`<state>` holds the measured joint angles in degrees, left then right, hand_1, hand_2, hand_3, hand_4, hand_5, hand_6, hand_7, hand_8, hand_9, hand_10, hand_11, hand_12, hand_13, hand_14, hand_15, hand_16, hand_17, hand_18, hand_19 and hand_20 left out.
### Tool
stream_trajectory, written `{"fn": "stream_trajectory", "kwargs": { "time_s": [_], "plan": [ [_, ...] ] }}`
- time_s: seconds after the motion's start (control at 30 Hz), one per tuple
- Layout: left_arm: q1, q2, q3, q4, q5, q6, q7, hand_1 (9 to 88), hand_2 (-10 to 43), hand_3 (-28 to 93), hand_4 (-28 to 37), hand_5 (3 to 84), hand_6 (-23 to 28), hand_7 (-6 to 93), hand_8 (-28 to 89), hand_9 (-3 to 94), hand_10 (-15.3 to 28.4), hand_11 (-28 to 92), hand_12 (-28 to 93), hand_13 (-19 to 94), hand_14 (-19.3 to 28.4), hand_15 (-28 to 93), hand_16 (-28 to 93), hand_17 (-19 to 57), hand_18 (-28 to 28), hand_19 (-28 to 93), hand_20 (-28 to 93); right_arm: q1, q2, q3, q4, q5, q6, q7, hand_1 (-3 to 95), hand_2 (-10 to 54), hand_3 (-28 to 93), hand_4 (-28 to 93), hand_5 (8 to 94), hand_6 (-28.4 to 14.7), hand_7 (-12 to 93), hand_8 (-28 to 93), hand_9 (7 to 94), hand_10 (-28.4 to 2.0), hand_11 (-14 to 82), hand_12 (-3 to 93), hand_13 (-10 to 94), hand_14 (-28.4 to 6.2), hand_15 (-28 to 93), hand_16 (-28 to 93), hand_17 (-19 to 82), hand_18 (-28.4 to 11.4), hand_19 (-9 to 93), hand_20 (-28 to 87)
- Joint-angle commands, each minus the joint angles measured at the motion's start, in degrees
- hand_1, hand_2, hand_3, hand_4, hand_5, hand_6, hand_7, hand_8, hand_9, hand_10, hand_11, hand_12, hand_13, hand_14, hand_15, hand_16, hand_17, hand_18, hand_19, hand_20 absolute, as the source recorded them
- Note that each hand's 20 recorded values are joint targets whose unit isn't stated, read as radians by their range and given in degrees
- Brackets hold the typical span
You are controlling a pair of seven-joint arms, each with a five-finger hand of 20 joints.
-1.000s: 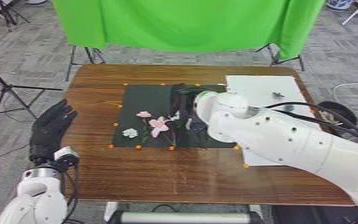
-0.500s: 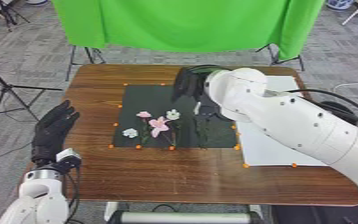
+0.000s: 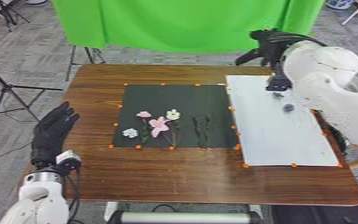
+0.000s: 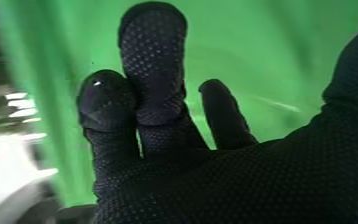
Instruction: Arrange flowers
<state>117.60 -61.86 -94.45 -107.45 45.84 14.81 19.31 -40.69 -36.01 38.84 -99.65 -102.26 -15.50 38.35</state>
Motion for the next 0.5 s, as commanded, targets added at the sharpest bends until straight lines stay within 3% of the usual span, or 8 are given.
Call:
{"fn": "stream_trajectory", "kwargs": {
  "time_s": [0.03,0.2,0.5],
  "plan": [
    [0.53,-0.57,-0.13,-0.36,0.19,0.37,-0.19,44.3,-9.5,68,-15.7,45.8,-2.2,19.8,-11,40.0,10.1,19,9,36,12.6,20,-2,11.8,8.9,3,21,-10.36,6.44,4.36,4.29,-1.52,-4.45,4.94,9.8,-9.5,56,-20,31.1,-3.1,0,-3,35.0,-27.0,2.3,11.2,79,-10.8,58,23,51,-20.7,92,41],
    [0.37,-0.56,-0.05,-0.21,0.25,-0.05,-0.13,44.3,-9.5,68,-15.6,45.9,-2.1,19.9,-11,40.0,10.1,19,9,36,12.7,20,-2,11.8,8.9,3,21,-12.38,6.56,4.37,5.09,-3.14,-4.25,5.71,11.1,-9.5,57,-20,35.2,-1.4,2,-4,41.2,-26.5,4.2,11.8,82,-9.3,58,24,54,-19.1,93,41],
    [0.33,-0.56,0.34,-0.26,0.37,0.03,-0.34,44.1,-9.5,68,-15.7,46.0,-2.1,20.0,-11,40.0,10.1,19,9,36,12.6,20,-2,11.8,8.9,3,21,-13.91,5.33,3.58,6.86,-3.06,0.85,5.72,16.5,-9.5,59,-18,39.7,-0.8,6,-5,50.9,-24.1,6.2,13.3,84,-7.4,60,24,57,-17.8,93,44]
  ]
}}
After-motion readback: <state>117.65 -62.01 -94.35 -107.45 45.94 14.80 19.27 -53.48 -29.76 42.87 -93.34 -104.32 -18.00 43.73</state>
